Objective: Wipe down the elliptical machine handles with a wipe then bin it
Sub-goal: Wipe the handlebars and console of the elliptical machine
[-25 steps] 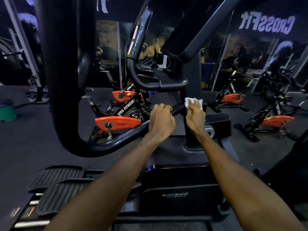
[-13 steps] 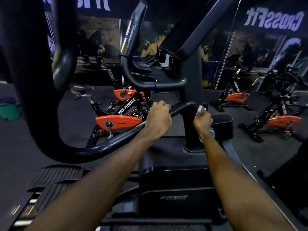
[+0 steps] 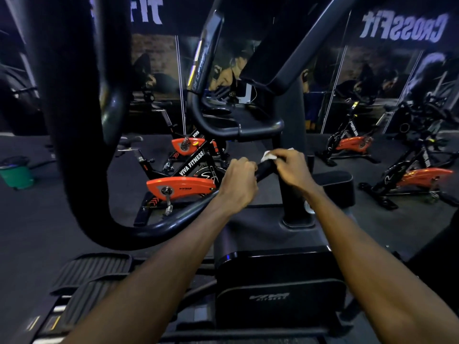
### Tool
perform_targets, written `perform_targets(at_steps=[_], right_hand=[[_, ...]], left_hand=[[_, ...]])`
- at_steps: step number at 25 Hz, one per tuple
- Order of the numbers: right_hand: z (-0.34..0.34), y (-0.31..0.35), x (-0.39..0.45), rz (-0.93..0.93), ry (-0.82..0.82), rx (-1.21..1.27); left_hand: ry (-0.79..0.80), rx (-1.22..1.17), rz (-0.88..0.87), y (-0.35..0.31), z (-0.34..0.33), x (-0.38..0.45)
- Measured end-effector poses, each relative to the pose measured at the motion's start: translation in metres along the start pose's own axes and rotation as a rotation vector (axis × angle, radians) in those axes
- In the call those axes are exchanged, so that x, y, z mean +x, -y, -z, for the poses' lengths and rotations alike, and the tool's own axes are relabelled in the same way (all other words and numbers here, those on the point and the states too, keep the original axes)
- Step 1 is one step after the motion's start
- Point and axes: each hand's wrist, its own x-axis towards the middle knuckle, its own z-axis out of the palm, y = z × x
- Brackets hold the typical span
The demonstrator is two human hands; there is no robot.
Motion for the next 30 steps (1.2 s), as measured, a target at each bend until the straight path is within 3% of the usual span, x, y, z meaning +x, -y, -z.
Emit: perform_targets(at_steps=[10, 17, 21, 24, 27, 30], right_hand=[[-0.047, 0.044, -0.071, 0.217, -0.201, -0.255], [-0.094, 0.099, -0.118, 0.186, -0.338, -0.298], [-0.117, 0.136, -0.152, 0.105, -0.282, -0.265], [-0.127, 0.168, -0.181, 0.038, -0.182, -0.186], [-0.126, 0.206, -0.205, -0.009, -0.205, 0.008], [-0.135, 0.253, -0.224, -0.096, -0.343, 0.172]], left_hand=[[0.055, 0.116, -0.069, 0.029, 0.044, -0.051], [0.143, 0.186, -0.16, 0.067, 0.094, -0.114], [0.152, 0.208, -0.23, 0.083, 0.113, -0.148], [0.114, 0.188, -0.349, 0.086, 0.123, -0.177], [0.049, 0.04, -0.436, 0.103, 0.133, -0.203], [-0.27, -0.223, -0.501, 0.127, 0.138, -0.221]])
